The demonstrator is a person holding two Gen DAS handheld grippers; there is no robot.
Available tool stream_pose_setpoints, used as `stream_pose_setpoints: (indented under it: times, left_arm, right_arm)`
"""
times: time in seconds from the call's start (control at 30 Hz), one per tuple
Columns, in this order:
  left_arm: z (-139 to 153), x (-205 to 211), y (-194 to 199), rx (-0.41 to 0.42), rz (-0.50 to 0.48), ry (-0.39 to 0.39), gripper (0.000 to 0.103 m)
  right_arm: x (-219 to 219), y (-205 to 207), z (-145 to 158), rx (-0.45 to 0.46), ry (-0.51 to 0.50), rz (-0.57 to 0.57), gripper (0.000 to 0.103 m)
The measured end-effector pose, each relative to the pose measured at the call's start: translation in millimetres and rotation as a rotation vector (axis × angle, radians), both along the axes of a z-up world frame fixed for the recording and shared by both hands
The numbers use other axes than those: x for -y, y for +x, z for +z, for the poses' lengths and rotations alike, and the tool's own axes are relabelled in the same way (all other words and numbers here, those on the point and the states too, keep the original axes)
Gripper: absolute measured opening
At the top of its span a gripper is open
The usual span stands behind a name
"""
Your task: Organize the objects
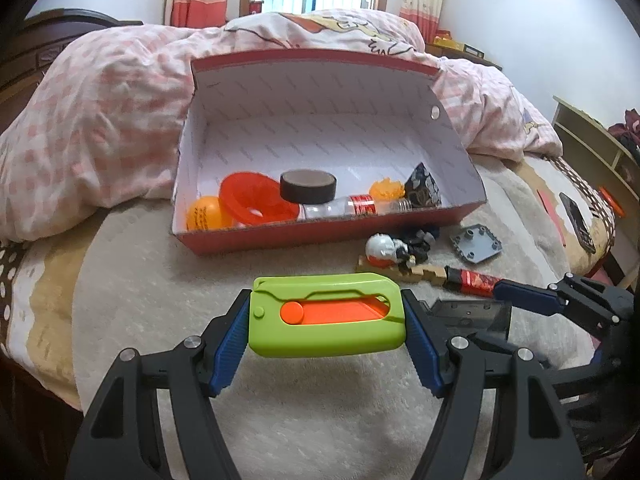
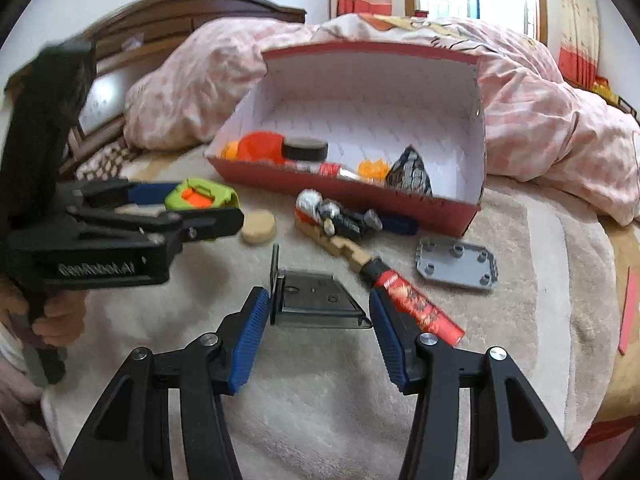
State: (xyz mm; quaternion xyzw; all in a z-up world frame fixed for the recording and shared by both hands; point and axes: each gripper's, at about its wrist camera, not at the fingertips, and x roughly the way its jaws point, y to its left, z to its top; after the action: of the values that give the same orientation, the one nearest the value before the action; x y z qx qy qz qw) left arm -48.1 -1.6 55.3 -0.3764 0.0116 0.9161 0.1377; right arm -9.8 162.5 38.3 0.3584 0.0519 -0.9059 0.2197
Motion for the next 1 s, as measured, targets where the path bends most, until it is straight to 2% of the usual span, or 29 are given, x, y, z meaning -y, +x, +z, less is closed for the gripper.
stream_pose_setpoints:
  times: [0.13, 0.17, 0.2, 0.23, 0.33, 0.6, 0.67, 0.7, 0.73, 0.87, 0.9, 1.0]
  left_arm:
    - [9, 0, -5, -0.027, 0.0, -0.012, 0.071]
    - [11, 0, -6, -0.033, 0.001, -0.014, 0.071]
    - [13, 1, -8, -0.039, 0.002, -0.015, 0.071]
    - [15, 1, -9, -0.043, 0.004, -0.016, 0.071]
    - [21, 3, -16, -0.057, 0.009, -0.017, 0.071]
    - [22, 7, -23, -0.058, 0.029, -0.011, 0.071]
    - [20, 9, -24, -0.049, 0.037, -0.009, 0.071]
    - [19, 10, -23, -0.046, 0.039, -0.008, 0.071]
    - [17, 11, -23, -0.043, 0.042, -0.007, 0.071]
    - [13, 15, -23, -0.031, 0.051, 0.0, 0.071]
    - [12, 15, -23, -0.028, 0.053, 0.001, 0.071]
    - [9, 17, -23, -0.022, 0.057, 0.008, 0.071]
  right_arm:
    - [-1, -5, 13, -0.023, -0.033, -0.006, 0.049]
    - [-1, -5, 14, -0.023, -0.039, -0.005, 0.045]
    - [-1, -8, 16, -0.018, -0.051, -0.004, 0.026]
    - [-2, -12, 17, -0.004, -0.069, -0.006, 0.024]
    - [-6, -19, 18, 0.019, -0.112, -0.007, 0.024]
    - [-3, -24, 13, 0.025, -0.096, 0.015, 0.024]
    - [0, -23, 9, 0.036, -0.067, 0.025, 0.027]
    - [2, -23, 7, 0.043, -0.051, 0.022, 0.032]
    - [5, -24, 4, 0.049, -0.03, 0.02, 0.041]
    - [16, -19, -4, 0.032, 0.016, 0.066, 0.064]
    - [20, -17, -6, 0.025, 0.042, 0.08, 0.067]
    - [29, -16, -10, 0.008, 0.086, 0.093, 0.068]
